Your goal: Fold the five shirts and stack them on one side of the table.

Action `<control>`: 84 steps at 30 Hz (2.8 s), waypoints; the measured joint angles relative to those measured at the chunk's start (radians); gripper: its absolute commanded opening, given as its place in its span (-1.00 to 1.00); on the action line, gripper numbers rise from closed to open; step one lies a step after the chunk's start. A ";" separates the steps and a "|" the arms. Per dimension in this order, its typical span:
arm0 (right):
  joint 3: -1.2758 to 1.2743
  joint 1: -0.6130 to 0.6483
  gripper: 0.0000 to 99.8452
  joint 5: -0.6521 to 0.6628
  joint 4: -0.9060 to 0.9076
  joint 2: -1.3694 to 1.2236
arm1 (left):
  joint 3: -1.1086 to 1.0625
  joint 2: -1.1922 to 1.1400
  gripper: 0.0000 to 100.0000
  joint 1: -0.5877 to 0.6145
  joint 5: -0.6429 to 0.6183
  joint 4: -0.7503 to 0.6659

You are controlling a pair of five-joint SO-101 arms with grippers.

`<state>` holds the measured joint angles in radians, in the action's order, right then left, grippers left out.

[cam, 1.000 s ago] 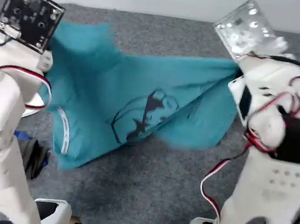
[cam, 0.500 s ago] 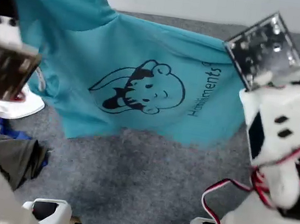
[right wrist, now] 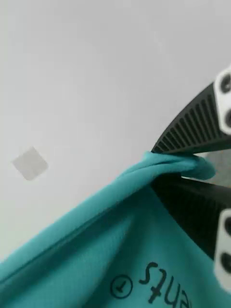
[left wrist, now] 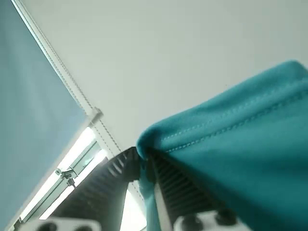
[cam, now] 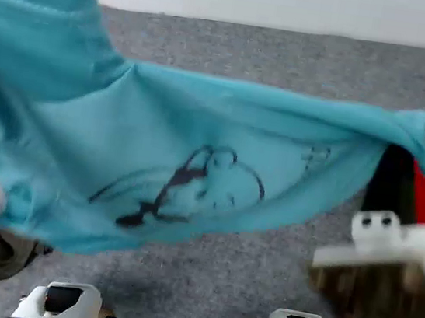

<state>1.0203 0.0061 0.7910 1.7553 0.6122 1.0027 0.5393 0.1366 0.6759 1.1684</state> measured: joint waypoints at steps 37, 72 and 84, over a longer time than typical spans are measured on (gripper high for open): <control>-1.488 0.000 -0.98 0.035 -1.178 -0.192 | -1.186 -0.364 -0.97 -0.002 0.009 -0.442; -1.082 0.120 -0.98 0.057 -1.361 -0.795 | -0.362 -0.825 -0.97 0.018 0.307 -0.229; -1.082 0.120 -0.98 0.057 -1.257 -0.856 | -0.362 -0.825 -0.97 0.018 0.313 -0.035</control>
<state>-0.0614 0.1258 0.8477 0.4987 -0.2440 0.6406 -0.2862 0.1550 0.9889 1.1331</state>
